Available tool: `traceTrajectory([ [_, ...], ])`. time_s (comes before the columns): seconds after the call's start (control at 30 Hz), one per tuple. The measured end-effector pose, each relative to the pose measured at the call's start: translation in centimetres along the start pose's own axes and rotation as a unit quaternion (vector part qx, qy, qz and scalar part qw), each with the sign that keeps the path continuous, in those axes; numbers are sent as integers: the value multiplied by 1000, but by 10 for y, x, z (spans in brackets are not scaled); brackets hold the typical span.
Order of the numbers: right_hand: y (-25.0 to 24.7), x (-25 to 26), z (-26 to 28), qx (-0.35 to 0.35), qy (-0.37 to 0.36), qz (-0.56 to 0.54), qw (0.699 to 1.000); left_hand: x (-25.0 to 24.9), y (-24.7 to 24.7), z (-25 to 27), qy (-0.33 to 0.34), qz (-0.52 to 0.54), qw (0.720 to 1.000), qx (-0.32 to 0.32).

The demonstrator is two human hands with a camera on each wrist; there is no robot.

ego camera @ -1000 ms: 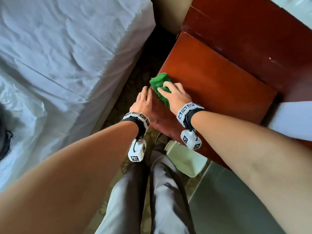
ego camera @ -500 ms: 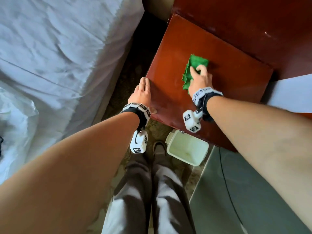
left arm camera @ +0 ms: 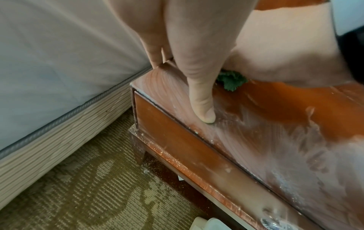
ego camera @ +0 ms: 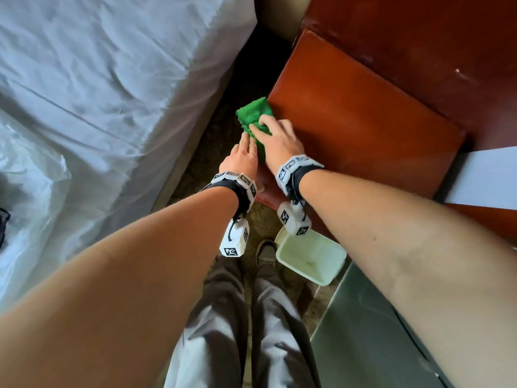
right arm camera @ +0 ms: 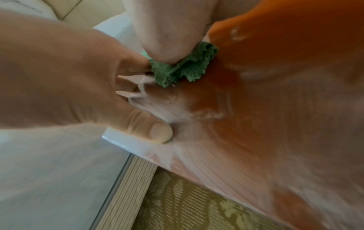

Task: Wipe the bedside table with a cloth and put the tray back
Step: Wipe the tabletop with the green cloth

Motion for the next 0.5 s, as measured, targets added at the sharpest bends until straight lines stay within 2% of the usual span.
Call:
traceTrajectory([
  [0.07, 3, -3, 12, -2, -20, 4, 1000, -1, 0, 0, -10, -2, 1000, 4],
  [0.1, 2, -15, 15, -12, -4, -5, 1000, -1, 0, 0, -14, -2, 1000, 4],
  [0.17, -4, -59, 20, -42, 106, -45, 992, -1, 2, -1, -23, -2, 1000, 11],
  [0.27, -10, -129, 49, -95, 269, -83, 955, 0, 5, -2, -37, -1, 999, 22],
  [0.37, -2, -184, 78, -88, 377, -72, 919, 1, 6, -4, -41, 3, 999, 27],
  [0.5, -5, -241, 118, -111, 501, -94, 853, 2, 6, -4, -47, -1, 999, 25],
])
Point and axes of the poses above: each hand's wrist, its own z-axis away from the middle knuckle, its own y-axis out of the palm, x = y × z, the point moved 10 cm from there along -z, towards the middle knuckle, and after that the axes turned 15 degrees about y, right-handed, at the moved point
